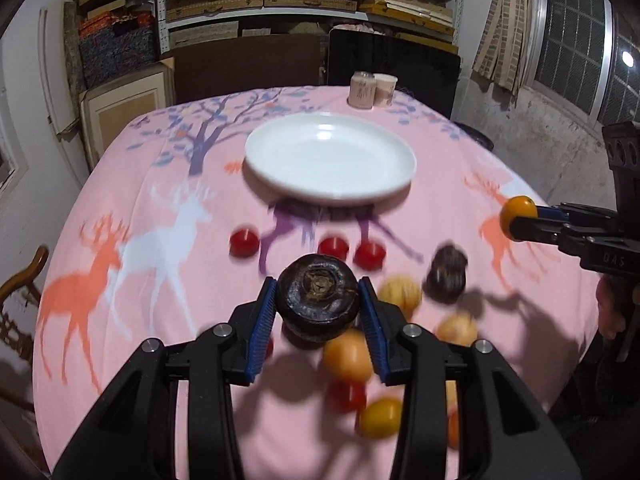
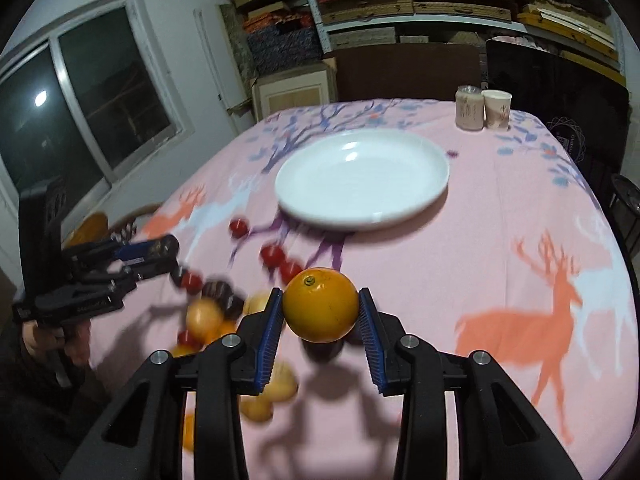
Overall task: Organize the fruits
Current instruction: 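Carry both fruits to the white plate and open both grippers, then grasp a yellow tomato with the left gripper while the right grasps a mandarin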
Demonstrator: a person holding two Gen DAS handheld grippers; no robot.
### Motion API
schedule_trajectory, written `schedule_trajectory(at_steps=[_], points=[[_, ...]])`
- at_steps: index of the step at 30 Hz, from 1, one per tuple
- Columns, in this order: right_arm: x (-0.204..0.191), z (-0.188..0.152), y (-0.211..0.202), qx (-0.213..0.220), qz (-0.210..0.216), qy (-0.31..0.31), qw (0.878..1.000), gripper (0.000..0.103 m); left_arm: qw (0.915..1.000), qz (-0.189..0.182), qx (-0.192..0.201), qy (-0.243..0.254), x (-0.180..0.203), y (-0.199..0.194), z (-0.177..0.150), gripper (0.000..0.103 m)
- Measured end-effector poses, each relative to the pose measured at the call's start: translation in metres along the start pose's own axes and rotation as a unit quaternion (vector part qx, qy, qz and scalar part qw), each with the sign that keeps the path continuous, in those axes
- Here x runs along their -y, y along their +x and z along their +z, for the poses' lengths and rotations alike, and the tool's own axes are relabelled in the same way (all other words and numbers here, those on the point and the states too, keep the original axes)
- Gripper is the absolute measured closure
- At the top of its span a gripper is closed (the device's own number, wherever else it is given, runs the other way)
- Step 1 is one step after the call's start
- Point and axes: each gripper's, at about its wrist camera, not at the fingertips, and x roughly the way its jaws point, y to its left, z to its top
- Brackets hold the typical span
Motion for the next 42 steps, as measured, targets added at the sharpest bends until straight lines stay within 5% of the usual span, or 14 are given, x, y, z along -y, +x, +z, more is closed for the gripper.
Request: schedule_trajectory(at_steps=[5,9,13,18,20,22,27,30,37,42], points=[[0.045,0.097,0.058,-0.007,0.004,0.082,0.997,0.065,1.0,-0.002,-0.006,0.007,-0.005,0.073,0.096,0.063],[0.071,0.149,0.132,-0.038,-0.001,0.114,0.993,0.065,0.9982,-0.007,-0.059,-0.009,-0.017,0.158,0.152,0.063],[0.084,0.169,0.2,-0.066,-0.02,0.119,0.991,0.065,0.9947,0.006,-0.099,-0.028,-0.027,0.23,0.181,0.063],[0.101,0.176,0.244,-0.078,-0.035,0.139,0.987,0.064,0.9915,0.012,-0.122,-0.044,-0.036,0.273,0.187,0.063],[0.105,0.174,0.242,-0.069,-0.028,0.151,0.986,0.053,0.9913,0.016,-0.122,-0.047,-0.039,0.278,0.186,0.059],[0.106,0.177,0.232,-0.049,-0.021,0.15,0.987,0.049,0.9927,0.02,-0.11,-0.046,-0.04,0.27,0.185,0.042],[0.1,0.168,0.167,-0.002,-0.024,0.15,0.988,0.046,0.9969,0.01,-0.065,-0.043,-0.036,0.205,0.176,0.034],[0.09,0.138,0.115,0.013,-0.03,0.143,0.989,0.039,0.9992,0.012,-0.03,-0.025,-0.026,0.149,0.153,0.021],[0.038,0.024,0.037,-0.018,-0.039,0.075,0.996,0.036,0.9983,0.027,-0.001,0.052,0.01,0.037,0.036,0.014],[-0.002,-0.051,0.007,-0.018,-0.033,0.018,0.999,0.036,0.9979,0.019,0.004,0.062,0.019,-0.012,-0.035,0.014]])
